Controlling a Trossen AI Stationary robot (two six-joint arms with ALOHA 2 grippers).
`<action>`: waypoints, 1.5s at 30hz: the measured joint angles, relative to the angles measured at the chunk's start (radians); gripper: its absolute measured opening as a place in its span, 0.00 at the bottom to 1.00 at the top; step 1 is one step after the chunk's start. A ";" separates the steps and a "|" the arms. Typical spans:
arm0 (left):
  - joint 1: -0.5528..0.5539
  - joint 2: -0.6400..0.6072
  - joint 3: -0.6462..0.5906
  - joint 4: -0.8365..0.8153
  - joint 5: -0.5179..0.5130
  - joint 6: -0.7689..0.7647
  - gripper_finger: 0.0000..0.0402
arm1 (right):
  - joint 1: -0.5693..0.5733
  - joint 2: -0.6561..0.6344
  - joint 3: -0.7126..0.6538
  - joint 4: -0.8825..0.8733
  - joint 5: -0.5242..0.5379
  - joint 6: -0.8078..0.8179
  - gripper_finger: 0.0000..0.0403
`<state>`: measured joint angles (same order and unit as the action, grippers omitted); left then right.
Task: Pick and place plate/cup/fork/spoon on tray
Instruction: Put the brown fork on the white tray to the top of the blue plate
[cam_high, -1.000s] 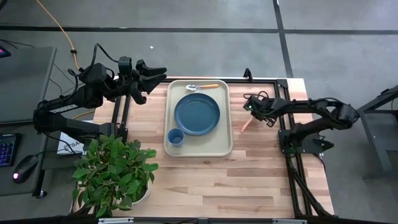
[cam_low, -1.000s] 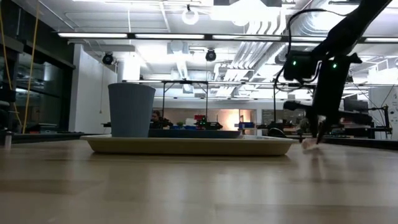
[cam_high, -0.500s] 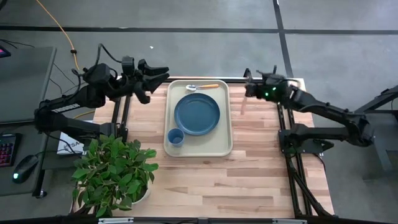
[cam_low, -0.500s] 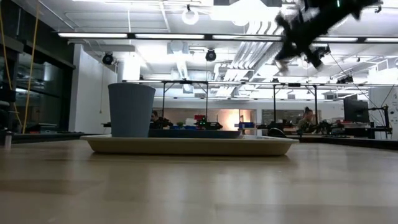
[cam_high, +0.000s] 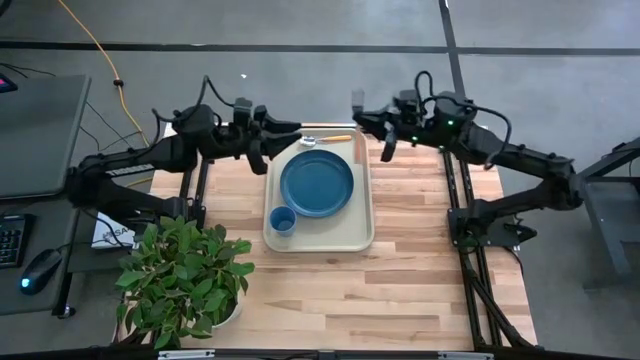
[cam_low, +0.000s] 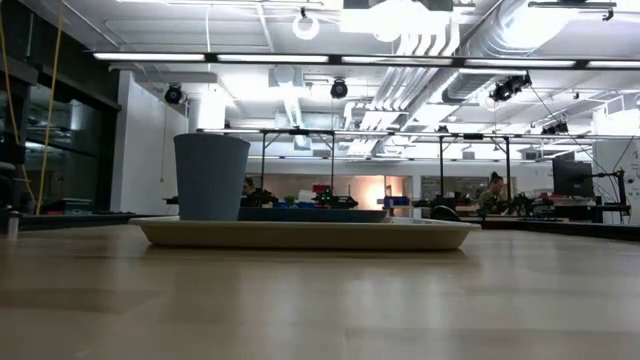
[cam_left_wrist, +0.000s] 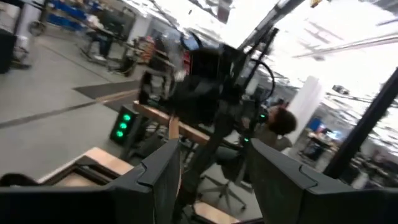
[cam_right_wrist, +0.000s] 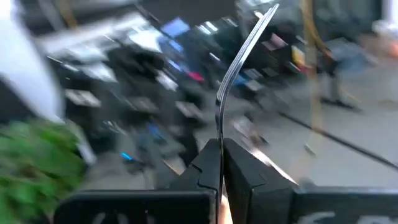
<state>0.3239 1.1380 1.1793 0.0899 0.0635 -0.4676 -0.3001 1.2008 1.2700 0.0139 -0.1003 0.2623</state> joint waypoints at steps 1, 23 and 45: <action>-0.005 0.010 0.000 0.005 0.016 0.000 0.42 | 0.008 0.025 0.015 0.050 -0.027 0.005 0.00; -0.040 0.142 0.000 0.013 0.028 -0.019 0.56 | 0.041 0.319 0.240 0.234 -0.193 0.099 0.00; 0.023 -0.007 0.000 -0.344 -0.269 0.085 0.04 | -0.026 0.257 0.324 -0.159 -0.060 0.119 0.19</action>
<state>0.3466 1.1314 1.1797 -0.2537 -0.2055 -0.3825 -0.3265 1.4582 1.5939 -0.1451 -0.1601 0.3818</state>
